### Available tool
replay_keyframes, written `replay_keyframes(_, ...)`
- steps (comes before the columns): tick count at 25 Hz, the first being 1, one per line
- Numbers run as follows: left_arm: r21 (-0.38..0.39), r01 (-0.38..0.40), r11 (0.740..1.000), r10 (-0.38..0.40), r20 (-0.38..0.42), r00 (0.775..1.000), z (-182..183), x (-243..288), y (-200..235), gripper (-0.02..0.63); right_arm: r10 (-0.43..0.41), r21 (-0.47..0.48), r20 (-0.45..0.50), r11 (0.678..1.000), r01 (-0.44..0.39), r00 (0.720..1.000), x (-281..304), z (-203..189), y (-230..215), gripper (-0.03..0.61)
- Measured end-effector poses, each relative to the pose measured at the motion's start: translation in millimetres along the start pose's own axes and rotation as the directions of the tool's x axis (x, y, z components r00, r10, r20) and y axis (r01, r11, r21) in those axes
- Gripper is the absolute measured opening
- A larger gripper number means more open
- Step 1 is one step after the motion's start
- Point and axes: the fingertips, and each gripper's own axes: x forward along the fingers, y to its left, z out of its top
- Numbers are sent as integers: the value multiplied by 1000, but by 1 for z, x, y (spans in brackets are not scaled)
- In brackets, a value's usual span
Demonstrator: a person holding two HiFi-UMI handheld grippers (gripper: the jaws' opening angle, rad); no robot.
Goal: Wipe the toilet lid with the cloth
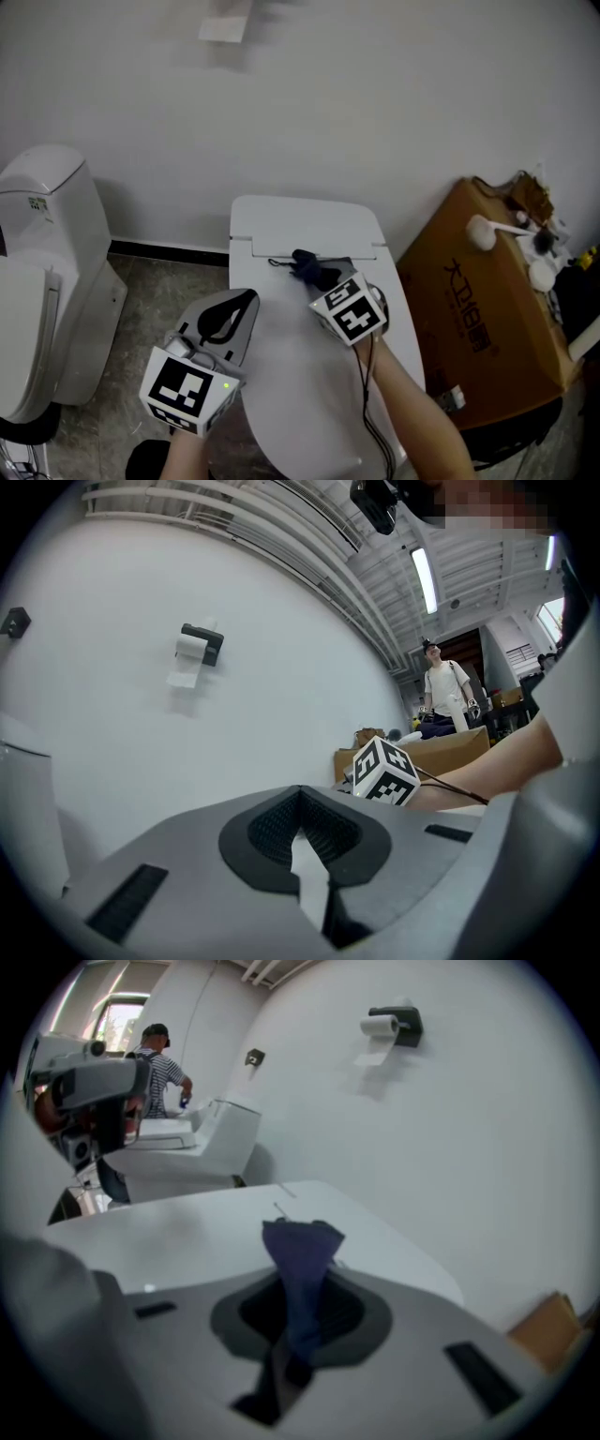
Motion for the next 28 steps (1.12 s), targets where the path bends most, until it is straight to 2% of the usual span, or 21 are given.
replay_keyframes(5,1,-3,1000,3,4,1000,0,-2,4,17,19,-30,-16,999,-19,1000,6,9,16,61)
replay_keyframes(12,13,-36,999,35,8,999,1,-8,19,17,15,-211,-86,977,-33,996,15,21,36,62)
replay_keyframes(21,33,-50,998,49,9,999,2,-13,24,17,21,-450,-149,889,-87,989,25,44,70,61)
replay_keyframes(28,30,-76,997,76,14,997,7,-21,30,17,46,-571,-168,810,-135,985,27,56,92,61)
